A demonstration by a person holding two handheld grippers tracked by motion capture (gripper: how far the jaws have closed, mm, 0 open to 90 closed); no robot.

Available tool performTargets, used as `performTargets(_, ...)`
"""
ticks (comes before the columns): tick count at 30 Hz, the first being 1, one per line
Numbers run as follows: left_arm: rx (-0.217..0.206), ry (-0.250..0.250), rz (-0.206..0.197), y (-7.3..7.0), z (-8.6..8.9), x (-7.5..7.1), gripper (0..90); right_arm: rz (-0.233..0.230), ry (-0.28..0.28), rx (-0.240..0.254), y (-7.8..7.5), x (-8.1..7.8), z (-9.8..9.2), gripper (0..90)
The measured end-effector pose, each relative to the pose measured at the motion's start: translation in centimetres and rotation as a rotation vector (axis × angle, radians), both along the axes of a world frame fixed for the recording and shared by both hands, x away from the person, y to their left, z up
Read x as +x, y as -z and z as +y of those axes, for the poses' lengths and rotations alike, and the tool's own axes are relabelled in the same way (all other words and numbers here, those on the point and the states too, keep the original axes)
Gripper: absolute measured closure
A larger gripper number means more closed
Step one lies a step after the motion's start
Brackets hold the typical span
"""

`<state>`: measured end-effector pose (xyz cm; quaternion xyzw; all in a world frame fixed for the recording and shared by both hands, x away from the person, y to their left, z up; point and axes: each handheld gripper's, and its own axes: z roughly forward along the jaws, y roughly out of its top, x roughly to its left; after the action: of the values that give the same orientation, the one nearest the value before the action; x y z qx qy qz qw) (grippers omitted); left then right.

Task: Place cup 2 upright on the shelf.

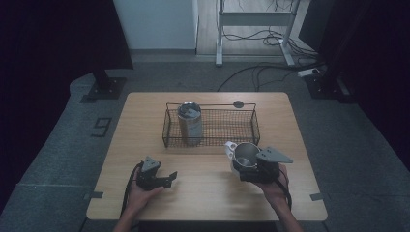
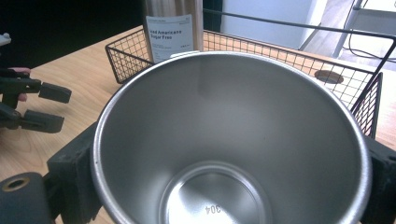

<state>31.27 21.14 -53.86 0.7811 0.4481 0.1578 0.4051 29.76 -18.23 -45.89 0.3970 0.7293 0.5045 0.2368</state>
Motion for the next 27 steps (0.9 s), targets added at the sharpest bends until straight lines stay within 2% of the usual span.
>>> performTargets(11,-0.016,0.003,0.010,-0.1,0.0,-0.1,15.2,-0.008,-0.005,0.008,-1.5,0.5,0.3,6.5)
performTargets(14,0.001,-0.001,0.003,-0.3,-0.1,-0.2,15.2,-0.013,-0.003,0.006,-1.9,0.6,0.3,6.5)
performTargets(20,-0.011,0.002,0.010,-0.3,-0.1,-0.2,15.2,-0.011,-0.006,0.013,-2.5,1.2,0.3,6.5)
performTargets(27,-0.003,0.002,0.013,-0.2,-0.1,-0.2,15.2,-0.002,0.008,0.037,-3.3,2.0,0.0,6.5)
